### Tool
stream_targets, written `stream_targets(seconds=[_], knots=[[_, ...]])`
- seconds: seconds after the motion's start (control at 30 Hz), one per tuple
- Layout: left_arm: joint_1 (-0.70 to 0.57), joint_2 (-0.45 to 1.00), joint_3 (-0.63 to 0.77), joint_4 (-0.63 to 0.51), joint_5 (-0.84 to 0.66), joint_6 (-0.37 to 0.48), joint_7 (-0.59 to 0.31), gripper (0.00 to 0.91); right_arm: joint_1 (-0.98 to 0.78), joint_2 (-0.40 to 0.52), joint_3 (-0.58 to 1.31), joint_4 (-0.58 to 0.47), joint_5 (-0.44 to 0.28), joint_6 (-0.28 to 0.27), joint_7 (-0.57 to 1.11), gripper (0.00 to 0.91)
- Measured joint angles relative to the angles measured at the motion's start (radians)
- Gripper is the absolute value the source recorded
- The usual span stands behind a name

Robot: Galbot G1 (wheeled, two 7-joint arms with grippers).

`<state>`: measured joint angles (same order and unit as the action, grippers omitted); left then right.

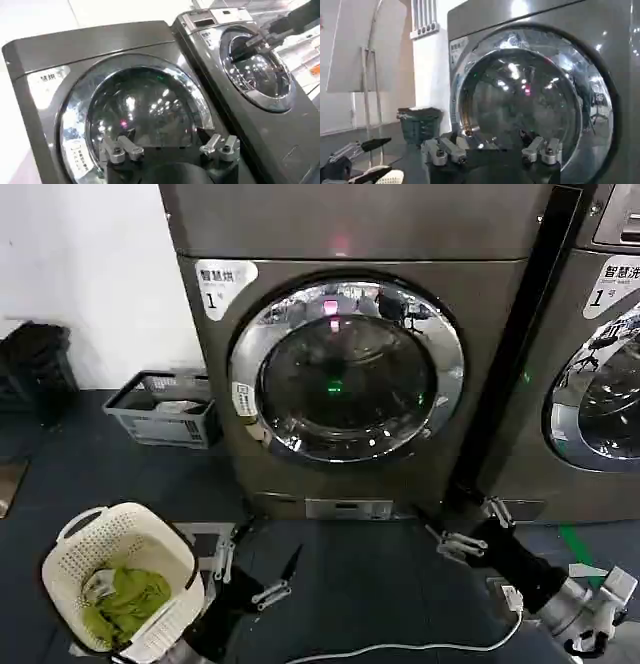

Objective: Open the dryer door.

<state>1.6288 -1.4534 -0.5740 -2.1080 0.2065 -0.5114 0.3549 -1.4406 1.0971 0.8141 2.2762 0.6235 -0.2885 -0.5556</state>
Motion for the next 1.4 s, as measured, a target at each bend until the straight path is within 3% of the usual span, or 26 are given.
stream_targets(seconds=[0.27, 0.4, 0.7, 1.4], knots=[[0.000, 0.000, -0.001, -0.003, -0.003, 0.001, 0.000, 0.907, 0.018, 0.001, -0.011, -0.002, -0.015, 0.019, 0.052, 0.907], [0.004, 0.000, 0.000, -0.006, -0.006, 0.000, -0.001, 0.907, 0.036, -0.001, -0.026, -0.021, -0.024, 0.059, 0.055, 0.907], [0.023, -0.004, 0.009, -0.045, -0.015, 0.006, -0.002, 0.907, 0.104, -0.022, -0.086, -0.110, -0.080, 0.150, 0.040, 0.907], [0.047, -0.021, 0.009, -0.091, -0.005, 0.009, 0.000, 0.907, 0.333, -0.086, -0.297, -0.292, -0.180, 0.244, 0.071, 0.907]])
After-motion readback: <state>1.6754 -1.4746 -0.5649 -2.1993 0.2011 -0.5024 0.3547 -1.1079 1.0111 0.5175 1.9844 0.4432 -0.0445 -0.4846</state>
